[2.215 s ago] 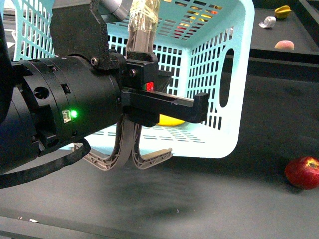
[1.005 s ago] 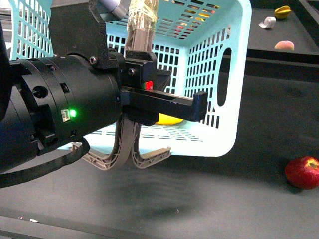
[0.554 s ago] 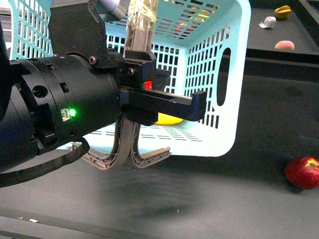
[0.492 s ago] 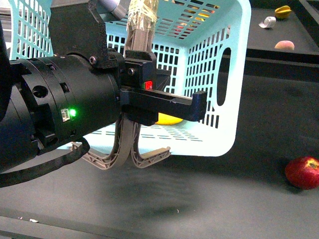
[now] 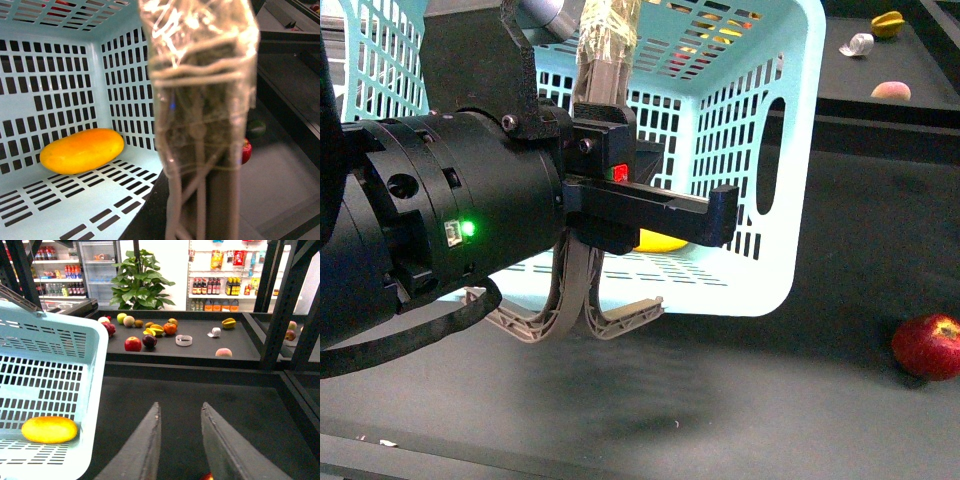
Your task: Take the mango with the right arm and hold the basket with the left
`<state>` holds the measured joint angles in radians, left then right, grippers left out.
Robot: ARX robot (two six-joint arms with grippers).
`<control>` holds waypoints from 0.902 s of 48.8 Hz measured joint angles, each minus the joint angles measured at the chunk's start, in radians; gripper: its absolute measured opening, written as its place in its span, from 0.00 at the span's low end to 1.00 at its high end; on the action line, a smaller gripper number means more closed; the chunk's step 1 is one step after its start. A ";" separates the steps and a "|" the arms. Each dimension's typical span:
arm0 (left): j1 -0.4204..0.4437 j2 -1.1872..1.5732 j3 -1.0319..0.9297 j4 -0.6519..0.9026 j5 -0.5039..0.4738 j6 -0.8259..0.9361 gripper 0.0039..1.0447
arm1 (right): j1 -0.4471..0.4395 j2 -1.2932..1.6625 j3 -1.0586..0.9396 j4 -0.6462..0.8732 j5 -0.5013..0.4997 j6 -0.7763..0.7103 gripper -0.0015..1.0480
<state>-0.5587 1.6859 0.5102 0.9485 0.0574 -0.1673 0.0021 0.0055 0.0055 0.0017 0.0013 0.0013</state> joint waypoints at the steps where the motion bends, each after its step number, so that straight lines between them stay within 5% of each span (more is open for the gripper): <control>1: 0.000 0.000 0.000 0.000 0.000 0.000 0.04 | 0.000 0.000 0.000 0.000 0.000 0.000 0.31; 19: 0.000 0.000 0.000 0.000 0.000 0.000 0.04 | 0.000 0.000 0.000 0.000 0.000 0.001 0.94; 26: -0.002 0.001 0.000 0.005 -0.017 -0.004 0.04 | 0.000 0.000 0.000 0.000 0.000 0.000 0.92; 30: -0.010 0.036 0.004 0.091 -0.190 -0.082 0.04 | 0.000 0.000 0.000 0.000 -0.001 0.000 0.92; 44: 0.131 0.143 0.163 0.011 -0.296 -0.346 0.04 | 0.000 0.000 0.000 0.000 -0.002 0.000 0.92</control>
<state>-0.4274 1.8290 0.6735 0.9596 -0.2382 -0.5133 0.0025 0.0051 0.0055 0.0017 -0.0002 0.0017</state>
